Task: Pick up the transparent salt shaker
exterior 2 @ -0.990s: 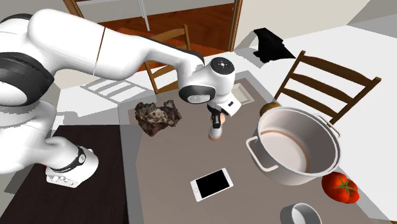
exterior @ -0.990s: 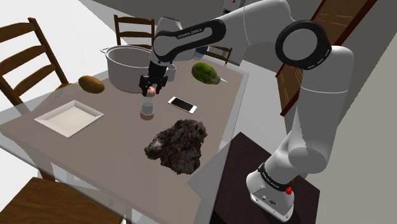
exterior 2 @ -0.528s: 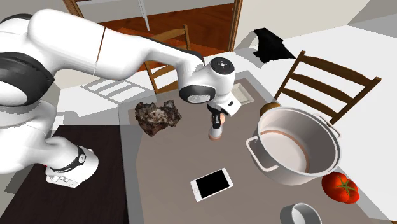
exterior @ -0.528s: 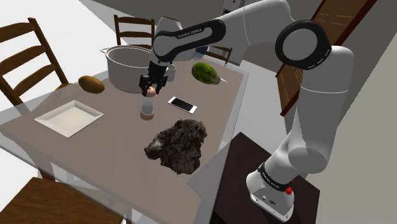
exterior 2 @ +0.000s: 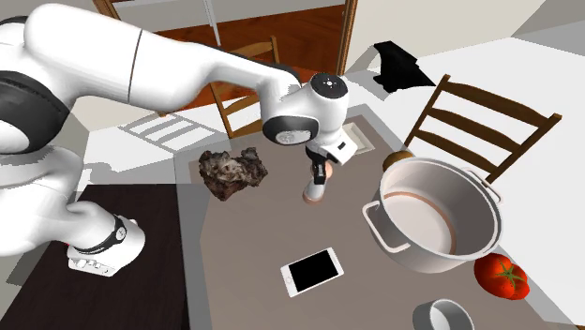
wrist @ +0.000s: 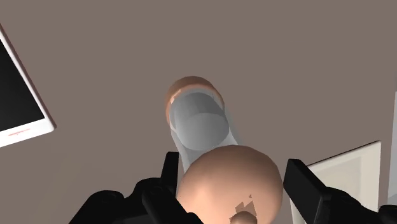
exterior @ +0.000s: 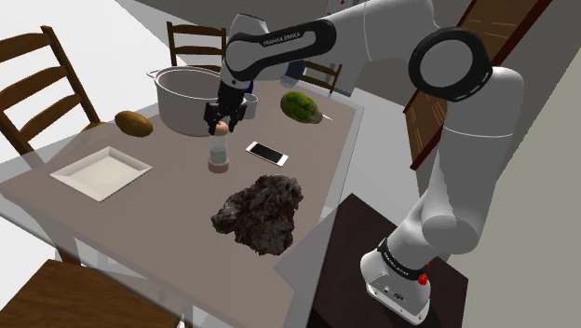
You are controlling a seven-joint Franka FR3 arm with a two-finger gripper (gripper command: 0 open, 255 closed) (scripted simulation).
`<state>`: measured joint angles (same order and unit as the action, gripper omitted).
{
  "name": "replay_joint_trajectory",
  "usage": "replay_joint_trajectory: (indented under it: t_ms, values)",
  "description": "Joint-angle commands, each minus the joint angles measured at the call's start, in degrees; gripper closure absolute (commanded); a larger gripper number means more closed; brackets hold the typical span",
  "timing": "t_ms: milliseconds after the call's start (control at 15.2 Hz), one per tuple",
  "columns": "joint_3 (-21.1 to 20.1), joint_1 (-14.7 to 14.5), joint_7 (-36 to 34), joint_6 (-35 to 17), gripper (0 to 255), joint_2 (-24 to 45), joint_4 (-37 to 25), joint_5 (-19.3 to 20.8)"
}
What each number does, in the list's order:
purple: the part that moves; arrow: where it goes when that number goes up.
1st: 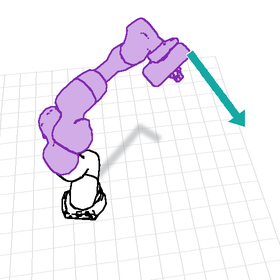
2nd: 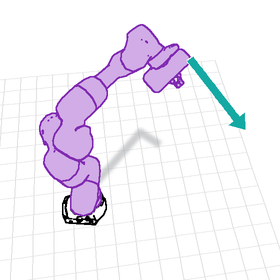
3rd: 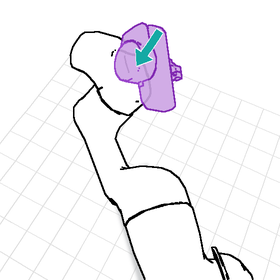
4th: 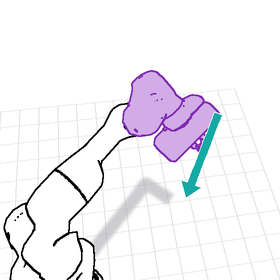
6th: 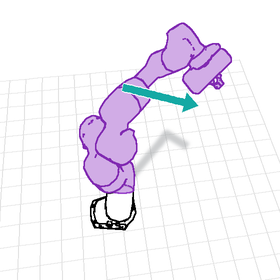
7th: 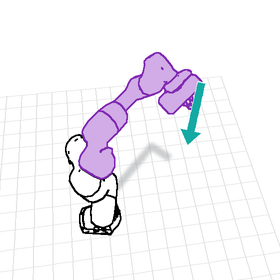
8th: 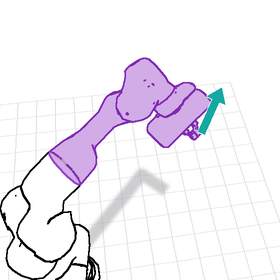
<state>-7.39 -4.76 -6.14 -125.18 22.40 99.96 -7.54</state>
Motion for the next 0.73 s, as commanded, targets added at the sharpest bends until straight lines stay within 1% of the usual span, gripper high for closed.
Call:
replay_joint_trajectory:
  t_ms: [0, 528, 660]
  values:
    - [0.0, 0.0, -0.2, 1.3, 255, -0.6, -0.7, 0.0]
    - [0.0, 0.1, -0.8, 6.6, 255, -2.8, -3.8, 0.1]
    - [0.0, 0.1, -0.9, 6.7, 255, -2.9, -3.9, 0.1]
